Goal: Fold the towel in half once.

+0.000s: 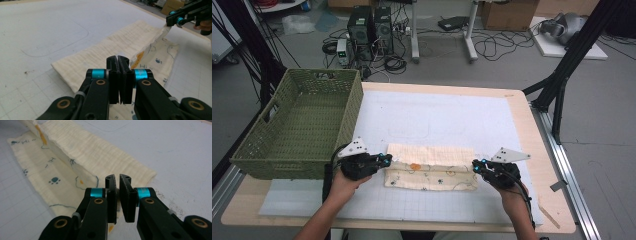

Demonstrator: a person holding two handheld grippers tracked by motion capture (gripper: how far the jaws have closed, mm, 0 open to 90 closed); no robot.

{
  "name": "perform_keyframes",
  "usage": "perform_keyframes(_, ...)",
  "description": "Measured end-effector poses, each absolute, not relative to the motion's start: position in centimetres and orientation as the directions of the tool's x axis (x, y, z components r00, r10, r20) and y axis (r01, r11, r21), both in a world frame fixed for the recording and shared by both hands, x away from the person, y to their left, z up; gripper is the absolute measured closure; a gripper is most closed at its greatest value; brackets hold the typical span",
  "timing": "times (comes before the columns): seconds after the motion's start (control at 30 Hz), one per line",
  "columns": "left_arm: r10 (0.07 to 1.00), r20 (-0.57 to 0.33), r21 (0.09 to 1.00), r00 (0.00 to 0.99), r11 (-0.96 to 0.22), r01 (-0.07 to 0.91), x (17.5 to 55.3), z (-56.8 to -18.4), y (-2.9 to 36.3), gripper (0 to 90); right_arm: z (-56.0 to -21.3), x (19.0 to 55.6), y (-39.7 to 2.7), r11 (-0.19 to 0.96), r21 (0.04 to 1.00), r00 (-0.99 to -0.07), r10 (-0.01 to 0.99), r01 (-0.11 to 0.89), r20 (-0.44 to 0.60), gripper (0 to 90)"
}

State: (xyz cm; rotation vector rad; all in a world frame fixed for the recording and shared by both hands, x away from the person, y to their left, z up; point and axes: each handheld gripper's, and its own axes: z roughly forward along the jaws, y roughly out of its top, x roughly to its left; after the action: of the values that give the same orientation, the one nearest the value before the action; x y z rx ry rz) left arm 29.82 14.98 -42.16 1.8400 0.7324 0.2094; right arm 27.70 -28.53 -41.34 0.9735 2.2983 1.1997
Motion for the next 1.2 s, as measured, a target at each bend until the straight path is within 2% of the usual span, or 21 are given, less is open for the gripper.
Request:
perform_keyframes(0.6,0.494,-0.226,0.868,0.84,-0.288,0.403,27.3,-43.2,15.2,88.9,-42.0,25.1,-28.5,0.478,0.776,-0.719,0.693,0.412,-0.046,84.6)
perform_keyframes(0.67,0.483,-0.238,0.868,0.842,-0.283,0.408,27.3,-43.1,15.3,84.1,-42.0,24.9,-28.6,0.48,0.772,-0.715,0.698,0.416,-0.048,81.0)
perform_keyframes(0.77,0.529,-0.238,0.88,0.815,-0.238,0.411,27.6,-42.9,15.4,59.4,-41.9,24.8,-29.1,0.45,0.784,-0.677,0.734,0.428,-0.051,65.9)
perform_keyframes(0.87,0.598,-0.235,0.889,0.766,-0.187,0.419,28.4,-42.6,15.8,53.0,-41.6,25.0,-29.6,0.404,0.805,-0.649,0.76,0.434,-0.032,62.3)
perform_keyframes(1.0,0.666,-0.251,0.874,0.702,-0.155,0.46,29.7,-42.8,16.0,51.8,-41.9,25.6,-29.3,0.396,0.794,-0.634,0.773,0.46,-0.018,61.5)
perform_keyframes(1.2,0.691,-0.257,0.819,0.675,-0.215,0.532,30.6,-44.4,15.0,52.0,-42.9,25.9,-28.5,0.411,0.772,-0.659,0.752,0.485,0.013,60.5)
